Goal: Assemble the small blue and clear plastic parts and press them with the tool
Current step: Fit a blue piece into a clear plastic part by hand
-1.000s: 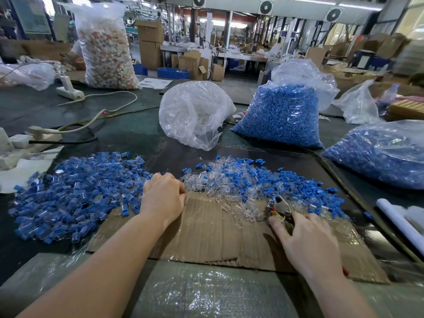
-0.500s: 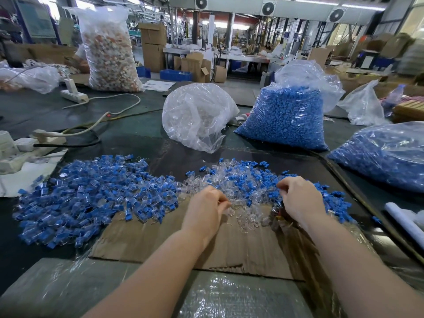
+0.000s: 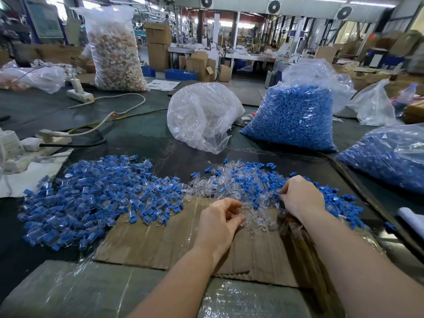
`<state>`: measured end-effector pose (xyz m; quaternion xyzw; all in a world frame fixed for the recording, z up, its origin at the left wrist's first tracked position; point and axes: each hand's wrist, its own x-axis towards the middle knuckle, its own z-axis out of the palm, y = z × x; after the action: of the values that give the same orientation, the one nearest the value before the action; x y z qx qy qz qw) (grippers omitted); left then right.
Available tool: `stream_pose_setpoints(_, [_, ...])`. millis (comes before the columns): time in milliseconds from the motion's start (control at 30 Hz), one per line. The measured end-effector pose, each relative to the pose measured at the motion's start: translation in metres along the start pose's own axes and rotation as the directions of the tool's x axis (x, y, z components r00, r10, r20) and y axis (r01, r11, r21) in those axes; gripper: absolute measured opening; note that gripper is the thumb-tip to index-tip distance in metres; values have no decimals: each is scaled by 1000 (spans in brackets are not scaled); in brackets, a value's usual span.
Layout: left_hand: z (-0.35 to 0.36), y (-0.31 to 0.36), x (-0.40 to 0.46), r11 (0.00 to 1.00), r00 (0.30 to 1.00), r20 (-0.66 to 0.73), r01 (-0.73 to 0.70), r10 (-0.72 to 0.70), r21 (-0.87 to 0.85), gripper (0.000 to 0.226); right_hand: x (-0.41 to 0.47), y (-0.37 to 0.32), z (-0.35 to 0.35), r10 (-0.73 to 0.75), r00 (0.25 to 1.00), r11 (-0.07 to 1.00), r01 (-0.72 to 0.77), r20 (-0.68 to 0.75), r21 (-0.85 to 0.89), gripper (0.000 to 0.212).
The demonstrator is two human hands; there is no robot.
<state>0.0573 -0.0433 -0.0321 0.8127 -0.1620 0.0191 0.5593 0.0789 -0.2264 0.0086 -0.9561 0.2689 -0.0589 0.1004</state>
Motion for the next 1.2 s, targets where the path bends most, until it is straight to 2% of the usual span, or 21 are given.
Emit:
stream_pose_setpoints(133, [0, 0, 1, 999, 1000, 3, -1, 1, -36, 22, -9, 0, -3, -51, 997, 998, 53, -52, 44, 10])
stream_pose_setpoints(300, [0, -2, 2, 996, 999, 15, 41, -40, -84, 15, -51, -14, -6, -184, 941, 924, 264, -283, 277, 13])
stream_pose_setpoints(400, [0, -5, 4, 997, 999, 14, 49, -48, -67, 17, -83, -24, 5, -260, 915, 837, 373, -307, 402, 17])
stream_pose_setpoints(533, [-1, -7, 5, 992, 998, 11, 58, -57, -111, 23, -102, -24, 26, -281, 902, 769, 415, -326, 486, 7])
stream_pose_setpoints(667, [0, -7, 6, 958, 993, 33, 117, -112, -262, 26, -106, -22, 35, -304, 867, 749, 474, -396, 463, 5])
stream_pose_setpoints(767, [0, -7, 4, 940, 991, 42, 136, -129, -314, 24, -107, -20, 39, -307, 853, 753, 489, -423, 440, 5])
stream_pose_setpoints(1000, [-1, -5, 0, 990, 997, 72, 31, -21, -138, 28, -106, -19, 42, -318, 839, 768, 501, -442, 398, 6])
stream_pose_setpoints(1100, [-2, -5, 0, 978, 996, 79, 63, -48, -199, 26, -107, -19, 43, -331, 833, 755, 516, -443, 404, 3])
stream_pose_setpoints(1200, [-2, -6, 2, 963, 995, 67, 91, -76, -254, 22, -107, -18, 43, -323, 818, 728, 537, -477, 427, 12])
